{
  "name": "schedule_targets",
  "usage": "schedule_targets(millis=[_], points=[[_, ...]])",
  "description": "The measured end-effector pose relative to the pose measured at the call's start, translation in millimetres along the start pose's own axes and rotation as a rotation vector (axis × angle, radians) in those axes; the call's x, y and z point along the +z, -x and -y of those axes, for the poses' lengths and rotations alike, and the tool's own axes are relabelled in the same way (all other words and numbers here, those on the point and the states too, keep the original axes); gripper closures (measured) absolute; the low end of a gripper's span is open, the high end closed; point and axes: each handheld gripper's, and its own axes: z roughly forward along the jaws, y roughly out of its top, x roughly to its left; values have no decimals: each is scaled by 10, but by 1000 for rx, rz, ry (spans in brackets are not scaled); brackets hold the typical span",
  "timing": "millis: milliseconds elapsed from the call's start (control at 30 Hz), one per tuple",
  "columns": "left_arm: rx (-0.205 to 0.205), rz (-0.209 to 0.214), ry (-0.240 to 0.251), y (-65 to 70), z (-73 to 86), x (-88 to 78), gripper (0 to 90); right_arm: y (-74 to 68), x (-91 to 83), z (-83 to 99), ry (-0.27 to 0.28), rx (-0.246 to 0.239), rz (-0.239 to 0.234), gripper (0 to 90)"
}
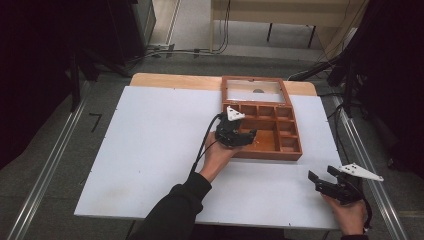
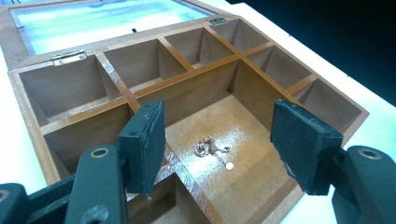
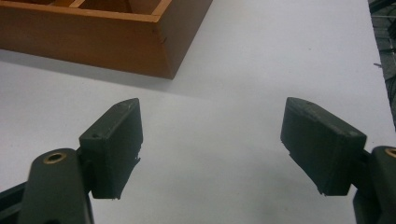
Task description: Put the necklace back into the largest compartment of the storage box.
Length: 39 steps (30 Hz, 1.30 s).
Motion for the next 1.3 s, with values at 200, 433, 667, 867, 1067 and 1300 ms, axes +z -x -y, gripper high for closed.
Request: schedule_targets(millis=[200,433,667,867,1067,1300], points=[[5,6,2,-11,22,-81,347,0,0,3,-2,2,3,192],[4,7,9,-40,50,-144,333,-2,-2,5,-2,1,3,192],[0,-4,11,-89,98,-231,325,-1,-6,5,-1,0,4,192],[-10,-6,32,-145,135,-351,310,-3,-7,7,-1,0,6,192],[-9,-15,31,-229,218,-453,300,-4,-7,9,-2,0,9,192],[18,-47,51,-296,297,-582,286,-8,-6,12,-6,-2,11,192]])
